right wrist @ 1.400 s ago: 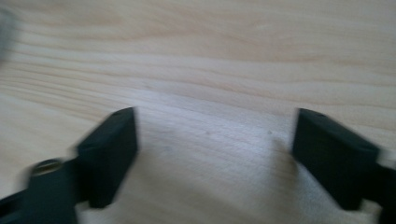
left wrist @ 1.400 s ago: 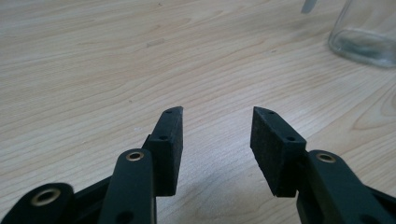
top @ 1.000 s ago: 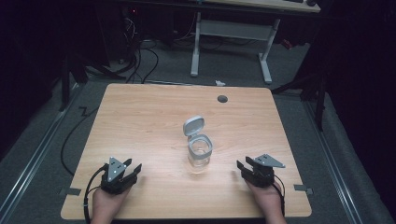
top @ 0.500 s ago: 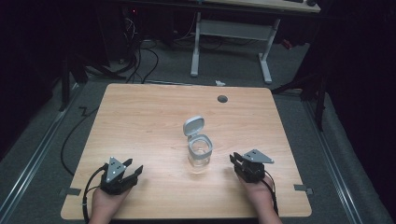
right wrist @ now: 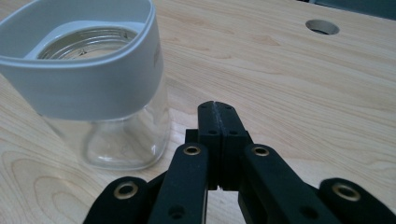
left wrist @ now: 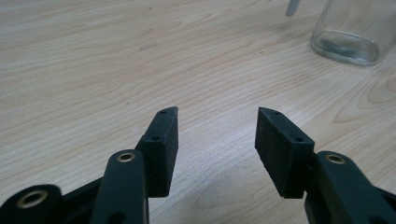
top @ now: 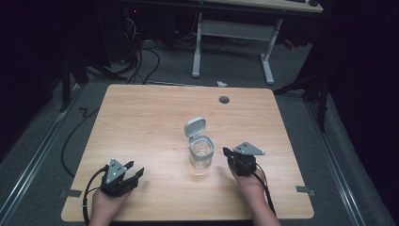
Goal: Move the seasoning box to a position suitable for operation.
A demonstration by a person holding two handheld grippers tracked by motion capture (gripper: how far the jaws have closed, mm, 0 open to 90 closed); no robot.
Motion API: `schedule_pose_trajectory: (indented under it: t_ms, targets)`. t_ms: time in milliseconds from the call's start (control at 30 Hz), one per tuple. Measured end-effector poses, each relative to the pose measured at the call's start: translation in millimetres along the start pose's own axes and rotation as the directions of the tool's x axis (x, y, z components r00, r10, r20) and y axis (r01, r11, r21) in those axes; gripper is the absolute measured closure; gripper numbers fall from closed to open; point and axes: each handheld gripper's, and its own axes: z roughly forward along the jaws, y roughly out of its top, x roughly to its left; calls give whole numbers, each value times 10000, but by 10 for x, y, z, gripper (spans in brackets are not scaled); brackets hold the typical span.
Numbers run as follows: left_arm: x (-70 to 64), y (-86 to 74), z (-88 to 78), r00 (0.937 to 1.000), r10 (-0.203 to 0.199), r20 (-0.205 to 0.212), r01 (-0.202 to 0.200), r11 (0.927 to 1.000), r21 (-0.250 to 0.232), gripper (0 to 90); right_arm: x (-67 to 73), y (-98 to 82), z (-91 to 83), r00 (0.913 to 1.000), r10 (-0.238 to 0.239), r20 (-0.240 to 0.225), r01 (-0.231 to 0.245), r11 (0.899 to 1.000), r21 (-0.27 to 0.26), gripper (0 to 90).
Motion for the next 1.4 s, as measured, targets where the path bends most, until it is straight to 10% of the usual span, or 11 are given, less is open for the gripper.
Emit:
schedule_pose_trajectory:
  t_ms: [1400]
  targets:
    - [-14, -25, 21, 9999, 68, -94, -68, 10000, -24, 464, 329, 31, -5, 9956, -624, -693, 593, 9971, -469, 898]
